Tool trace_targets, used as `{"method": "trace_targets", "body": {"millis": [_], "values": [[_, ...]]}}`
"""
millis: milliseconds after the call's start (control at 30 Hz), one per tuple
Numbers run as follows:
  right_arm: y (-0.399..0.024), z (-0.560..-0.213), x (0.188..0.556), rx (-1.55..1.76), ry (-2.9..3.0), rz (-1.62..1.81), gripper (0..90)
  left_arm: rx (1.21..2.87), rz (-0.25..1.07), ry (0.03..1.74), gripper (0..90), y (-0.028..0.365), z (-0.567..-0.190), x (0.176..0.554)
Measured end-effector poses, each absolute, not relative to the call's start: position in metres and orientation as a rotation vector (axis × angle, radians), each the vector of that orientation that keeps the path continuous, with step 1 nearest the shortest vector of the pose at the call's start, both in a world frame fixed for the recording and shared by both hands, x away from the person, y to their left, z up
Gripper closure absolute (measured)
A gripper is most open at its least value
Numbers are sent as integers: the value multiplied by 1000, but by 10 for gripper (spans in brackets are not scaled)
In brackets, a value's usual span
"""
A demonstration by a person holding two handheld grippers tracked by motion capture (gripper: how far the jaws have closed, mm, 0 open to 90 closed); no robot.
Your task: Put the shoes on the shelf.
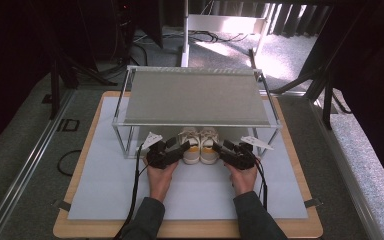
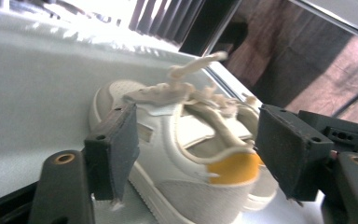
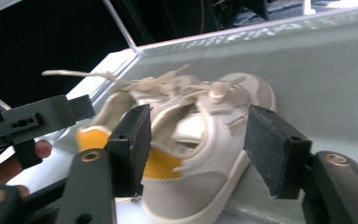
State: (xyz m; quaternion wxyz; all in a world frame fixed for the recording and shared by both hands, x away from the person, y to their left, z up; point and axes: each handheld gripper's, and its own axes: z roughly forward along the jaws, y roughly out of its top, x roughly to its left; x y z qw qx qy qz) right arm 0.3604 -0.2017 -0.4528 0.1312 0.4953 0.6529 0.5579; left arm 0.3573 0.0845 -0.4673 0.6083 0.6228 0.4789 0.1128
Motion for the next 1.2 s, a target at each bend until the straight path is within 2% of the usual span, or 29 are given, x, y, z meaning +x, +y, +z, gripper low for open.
{"method": "trace_targets", "body": {"millis": [200,400,1200], "values": [[-193,-453,348,1324,1958,1553,318,1524,363,1042,245,80,-467,345],[-181,-457,341,1252,2012,1436,273,1628,415,1037,201,67,-470,340],[-172,-473,354,1287,2086,1334,281,1758,359,1096,175,53,-478,356]]}}
